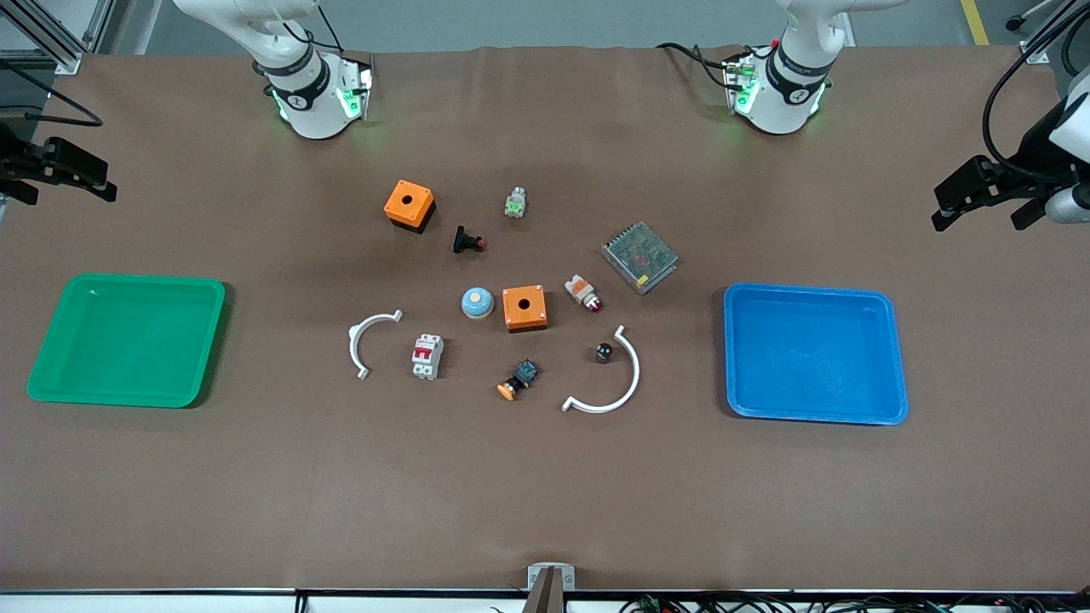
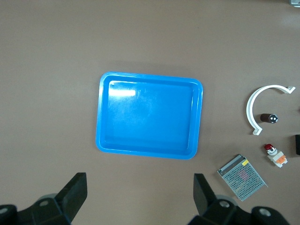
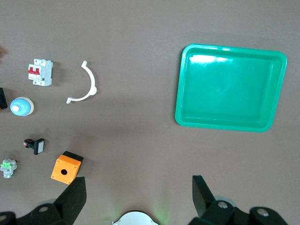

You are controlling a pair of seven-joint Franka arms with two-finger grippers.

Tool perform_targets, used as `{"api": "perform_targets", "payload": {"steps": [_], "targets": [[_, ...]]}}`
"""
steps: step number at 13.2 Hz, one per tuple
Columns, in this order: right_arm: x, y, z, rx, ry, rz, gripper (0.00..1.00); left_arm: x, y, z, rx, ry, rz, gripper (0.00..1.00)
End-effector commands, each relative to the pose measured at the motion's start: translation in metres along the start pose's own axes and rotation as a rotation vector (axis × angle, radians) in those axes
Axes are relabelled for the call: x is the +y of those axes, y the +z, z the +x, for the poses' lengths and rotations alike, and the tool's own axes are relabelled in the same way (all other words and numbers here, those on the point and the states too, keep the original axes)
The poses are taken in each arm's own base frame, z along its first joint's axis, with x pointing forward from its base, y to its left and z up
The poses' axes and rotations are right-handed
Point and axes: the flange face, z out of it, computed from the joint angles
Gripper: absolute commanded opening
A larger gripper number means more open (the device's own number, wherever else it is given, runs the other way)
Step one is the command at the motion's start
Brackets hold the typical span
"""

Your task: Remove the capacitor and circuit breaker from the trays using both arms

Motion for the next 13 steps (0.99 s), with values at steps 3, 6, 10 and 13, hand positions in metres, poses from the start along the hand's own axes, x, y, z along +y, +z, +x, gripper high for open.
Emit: {"api": "perform_targets", "payload": {"steps": [3,6,10,13], "targets": [[0.005,-0.002,-0.011,0.019,0.015,-0.001,1.00,0.001,-0.003,0.003,-0.014,-0.031,0.003,1.00],[0.008,-0.003,-0.012,0.026,0.022,0.024,1.00,0.001,-0.003,0.003,-0.014,-0.033,0.003,1.00],[0.021,-0.005,-0.013,0.046,0.050,0.078,1.00,0.000,-0.003,0.003,-0.015,-0.033,0.003,1.00],[0.018,-0.008,-0.013,0.058,0.041,0.073,1.00,-0.001,-0.003,0.003,-0.015,-0.034,0.003,1.00]]}}
